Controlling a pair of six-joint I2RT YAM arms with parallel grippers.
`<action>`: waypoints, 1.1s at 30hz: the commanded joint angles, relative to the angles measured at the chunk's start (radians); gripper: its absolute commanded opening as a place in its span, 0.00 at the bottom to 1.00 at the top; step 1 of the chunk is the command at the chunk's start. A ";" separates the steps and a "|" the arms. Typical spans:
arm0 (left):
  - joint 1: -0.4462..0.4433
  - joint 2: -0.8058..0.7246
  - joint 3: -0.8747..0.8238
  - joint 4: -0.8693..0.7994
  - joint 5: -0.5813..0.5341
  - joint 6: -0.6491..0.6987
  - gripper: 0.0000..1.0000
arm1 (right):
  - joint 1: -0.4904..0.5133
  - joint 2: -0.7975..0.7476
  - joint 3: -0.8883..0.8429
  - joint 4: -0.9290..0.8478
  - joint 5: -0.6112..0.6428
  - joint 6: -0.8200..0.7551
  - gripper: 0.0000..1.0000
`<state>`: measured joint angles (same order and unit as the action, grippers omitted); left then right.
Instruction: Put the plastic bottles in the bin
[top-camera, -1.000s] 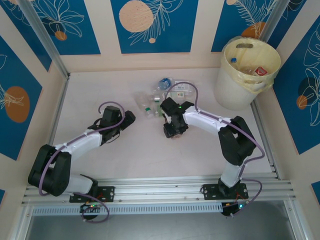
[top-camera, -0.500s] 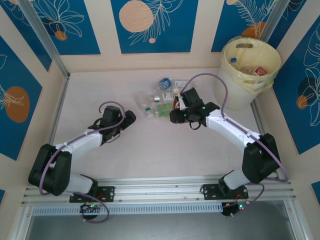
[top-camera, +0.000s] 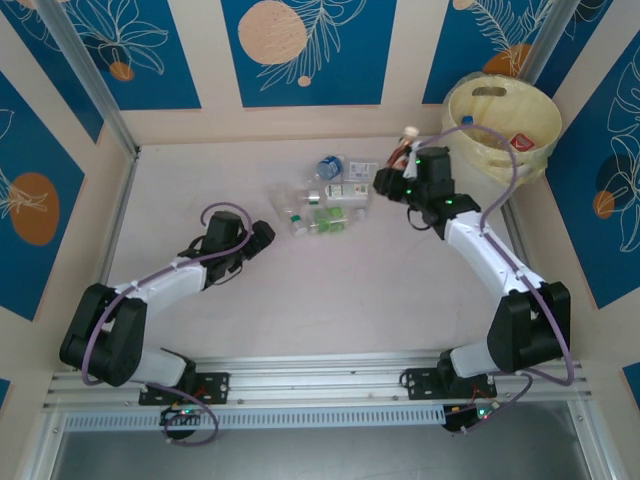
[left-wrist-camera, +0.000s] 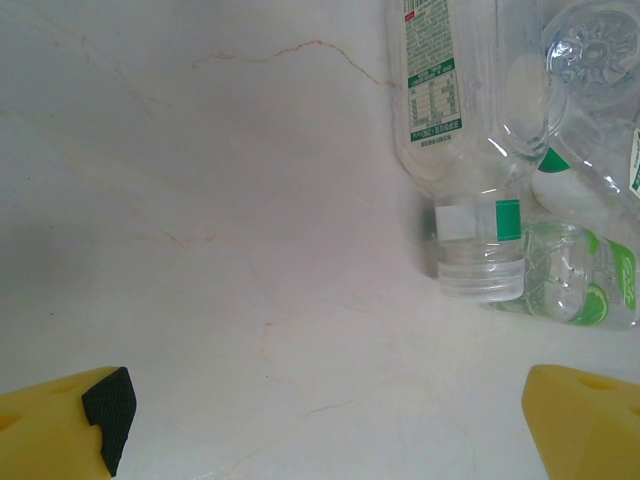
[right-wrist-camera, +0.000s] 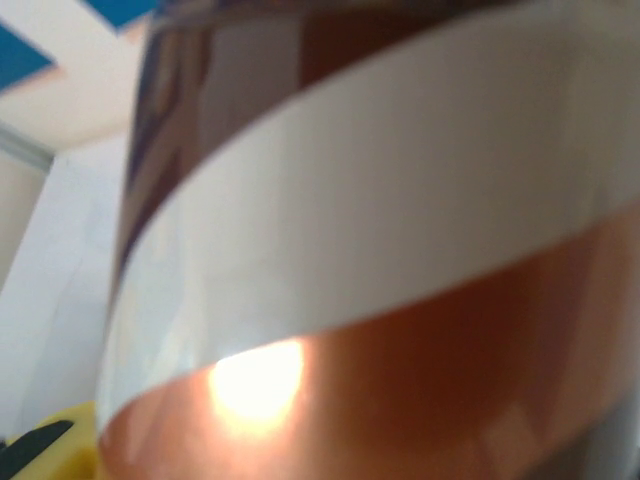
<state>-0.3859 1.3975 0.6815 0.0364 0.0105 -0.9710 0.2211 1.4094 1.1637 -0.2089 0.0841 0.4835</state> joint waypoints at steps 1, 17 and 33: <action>0.016 0.009 0.024 -0.012 -0.003 -0.004 1.00 | -0.076 -0.053 0.105 0.043 0.009 -0.047 0.29; 0.016 -0.048 -0.038 0.056 -0.054 0.002 1.00 | -0.460 0.192 0.444 0.011 -0.069 0.234 0.33; 0.018 -0.060 -0.063 0.046 -0.093 0.001 1.00 | -0.459 0.529 0.830 -0.118 -0.025 0.386 0.67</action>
<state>-0.3855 1.3556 0.6243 0.0738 -0.0544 -0.9703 -0.2481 1.9053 1.9274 -0.2481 0.0452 0.8387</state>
